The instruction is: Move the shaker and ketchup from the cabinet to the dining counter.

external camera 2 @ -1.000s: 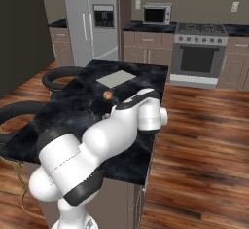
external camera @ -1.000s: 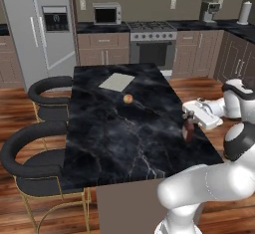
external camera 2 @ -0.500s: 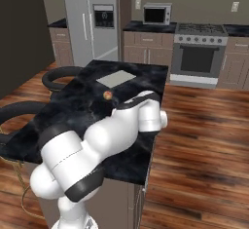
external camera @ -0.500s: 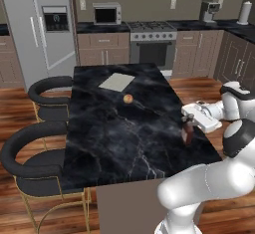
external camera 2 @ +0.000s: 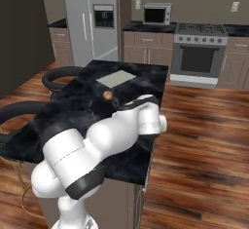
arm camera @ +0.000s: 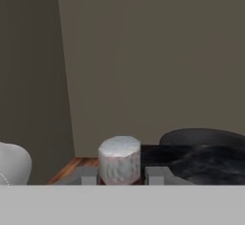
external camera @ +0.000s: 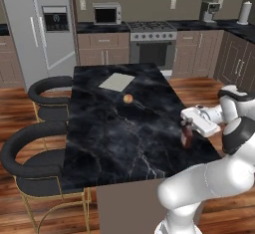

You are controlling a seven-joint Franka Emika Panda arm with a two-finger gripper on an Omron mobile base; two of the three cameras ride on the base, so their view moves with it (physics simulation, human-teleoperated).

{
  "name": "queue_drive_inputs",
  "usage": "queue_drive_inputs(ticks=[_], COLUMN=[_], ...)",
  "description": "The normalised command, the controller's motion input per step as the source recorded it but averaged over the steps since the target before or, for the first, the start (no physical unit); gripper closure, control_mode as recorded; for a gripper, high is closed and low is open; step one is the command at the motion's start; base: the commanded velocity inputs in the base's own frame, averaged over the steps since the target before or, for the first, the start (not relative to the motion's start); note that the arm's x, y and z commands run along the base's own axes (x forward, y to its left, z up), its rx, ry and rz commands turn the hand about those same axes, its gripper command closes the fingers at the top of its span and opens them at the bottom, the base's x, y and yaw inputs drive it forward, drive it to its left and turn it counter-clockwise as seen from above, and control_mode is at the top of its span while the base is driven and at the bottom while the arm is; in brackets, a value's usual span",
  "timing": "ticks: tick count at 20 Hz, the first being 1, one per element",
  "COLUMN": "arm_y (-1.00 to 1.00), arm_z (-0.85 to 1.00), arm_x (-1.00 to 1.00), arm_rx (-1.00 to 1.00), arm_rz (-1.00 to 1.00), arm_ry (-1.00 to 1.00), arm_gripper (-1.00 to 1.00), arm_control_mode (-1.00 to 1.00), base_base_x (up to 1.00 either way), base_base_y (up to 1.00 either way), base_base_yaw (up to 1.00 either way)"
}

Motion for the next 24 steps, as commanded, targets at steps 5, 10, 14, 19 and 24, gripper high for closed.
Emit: queue_drive_inputs(ticks=[5,10,14,19,24], arm_y=[0.0,0.0,0.0,0.0,0.0], arm_z=[-0.17,-0.17,-0.17,-0.17,-0.16], arm_x=[0.0,0.0,0.0,0.0,0.0], arm_rx=[0.0,0.0,0.0,0.0,0.0], arm_rz=[0.0,0.0,0.0,0.0,0.0], arm_ry=[0.0,0.0,0.0,0.0,0.0], arm_gripper=[1.0,1.0,1.0,1.0,1.0], arm_control_mode=[-1.0,-1.0,-1.0,-1.0,-1.0], base_base_x=[0.0,0.0,0.0,0.0,0.0], base_base_y=[0.0,0.0,0.0,0.0,0.0], base_base_yaw=[0.0,0.0,0.0,0.0,0.0])
